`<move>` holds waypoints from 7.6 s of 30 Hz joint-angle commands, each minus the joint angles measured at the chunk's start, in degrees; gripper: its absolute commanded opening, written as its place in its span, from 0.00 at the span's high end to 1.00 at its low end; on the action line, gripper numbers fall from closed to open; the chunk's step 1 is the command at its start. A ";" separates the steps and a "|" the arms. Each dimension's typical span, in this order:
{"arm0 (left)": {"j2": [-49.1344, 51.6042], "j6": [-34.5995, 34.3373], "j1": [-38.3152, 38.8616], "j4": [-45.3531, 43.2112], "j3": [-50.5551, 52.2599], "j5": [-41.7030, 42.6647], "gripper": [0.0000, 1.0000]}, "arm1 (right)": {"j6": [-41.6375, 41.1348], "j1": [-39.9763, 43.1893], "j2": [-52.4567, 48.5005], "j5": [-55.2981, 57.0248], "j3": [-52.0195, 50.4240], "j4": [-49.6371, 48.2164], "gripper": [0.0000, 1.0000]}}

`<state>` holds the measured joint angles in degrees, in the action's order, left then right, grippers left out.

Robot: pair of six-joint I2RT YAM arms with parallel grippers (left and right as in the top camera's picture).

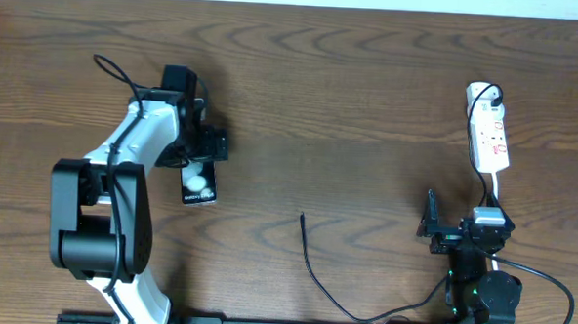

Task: Plug charger to phone and switch on socket
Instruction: 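Lower the open left gripper down over the phone's top end, then close the left gripper on the phone's sides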

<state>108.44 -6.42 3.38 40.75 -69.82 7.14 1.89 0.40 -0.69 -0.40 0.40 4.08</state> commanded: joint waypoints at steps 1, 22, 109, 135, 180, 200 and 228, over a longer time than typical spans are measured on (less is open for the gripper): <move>0.44 -1.40 1.22 -0.15 0.35 -3.43 0.00 | -0.59 -0.66 0.37 0.26 -0.07 0.26 0.01; 0.46 -2.49 0.70 -0.37 1.09 -7.76 0.01 | -0.57 -0.66 0.37 0.26 -0.07 0.26 0.01; 3.54 -2.45 0.57 -0.79 4.04 -3.93 0.02 | -0.59 -0.66 0.37 0.26 -0.07 0.26 0.01; 3.54 -2.43 0.57 -0.31 4.90 -3.93 0.02 | -0.59 -0.66 0.37 0.26 -0.09 0.26 0.01; 3.54 -2.25 0.57 0.28 4.90 -3.96 0.07 | -0.57 -0.66 0.37 0.26 -0.07 0.26 0.01; 3.54 -2.25 0.57 0.26 4.90 -3.96 0.14 | -0.57 -0.66 0.37 0.26 -0.07 0.26 0.01; 3.54 -2.25 0.57 0.26 4.90 -3.96 0.19 | -0.59 -0.66 0.37 0.26 -0.07 0.26 0.01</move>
<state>110.08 -8.80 4.14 40.45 -67.70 3.68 1.89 0.40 -0.69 -0.40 0.40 4.08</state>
